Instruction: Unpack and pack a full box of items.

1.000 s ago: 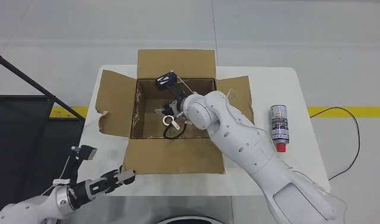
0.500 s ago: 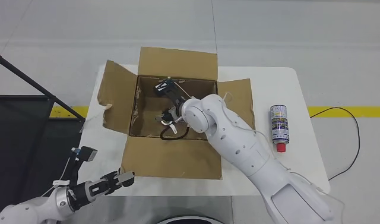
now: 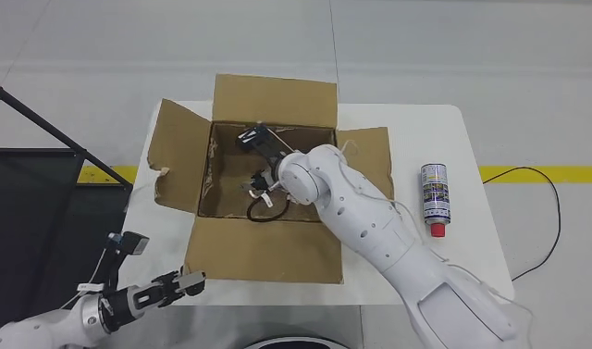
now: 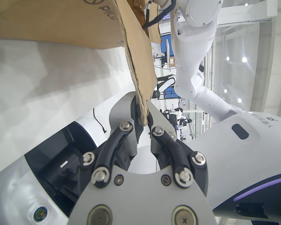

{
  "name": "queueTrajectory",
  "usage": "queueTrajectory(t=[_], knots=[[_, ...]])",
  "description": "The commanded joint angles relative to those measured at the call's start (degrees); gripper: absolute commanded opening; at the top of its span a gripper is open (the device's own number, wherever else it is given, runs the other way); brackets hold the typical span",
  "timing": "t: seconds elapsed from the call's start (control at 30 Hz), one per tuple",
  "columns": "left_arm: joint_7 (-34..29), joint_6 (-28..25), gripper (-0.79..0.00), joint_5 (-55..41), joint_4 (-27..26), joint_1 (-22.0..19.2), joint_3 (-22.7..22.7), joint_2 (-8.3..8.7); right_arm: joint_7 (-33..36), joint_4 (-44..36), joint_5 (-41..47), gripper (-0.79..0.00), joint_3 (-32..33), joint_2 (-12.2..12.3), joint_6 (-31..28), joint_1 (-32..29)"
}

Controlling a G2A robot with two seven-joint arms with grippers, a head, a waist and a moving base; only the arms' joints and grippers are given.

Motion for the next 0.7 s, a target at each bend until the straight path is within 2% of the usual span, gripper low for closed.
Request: queueTrajectory(t=[0.0,0.33,0.53,0.67], knots=[[-0.6,0.0,-0.785,-0.6,0.2,0.1,-0.2,0.07,0.1,0.2,-0.2,0.000,0.0,-0.1,0.0,0.1],[-4.2,-0.3,-0.785,-2.6,1.1,1.0,-1.0,0.50,1.5,3.1,-1.9,0.000,-2.2,-1.7,0.0,0.8],[-5.4,-0.7,-0.785,-3.1,1.2,1.5,-1.1,0.69,1.5,6.3,-1.9,-0.194,-3.7,-3.0,-0.4,1.5],[-5.6,-0.8,-0.785,-3.1,1.1,1.7,-1.0,0.79,1.3,8.5,-1.7,-0.225,-4.3,-3.9,-0.7,1.9]])
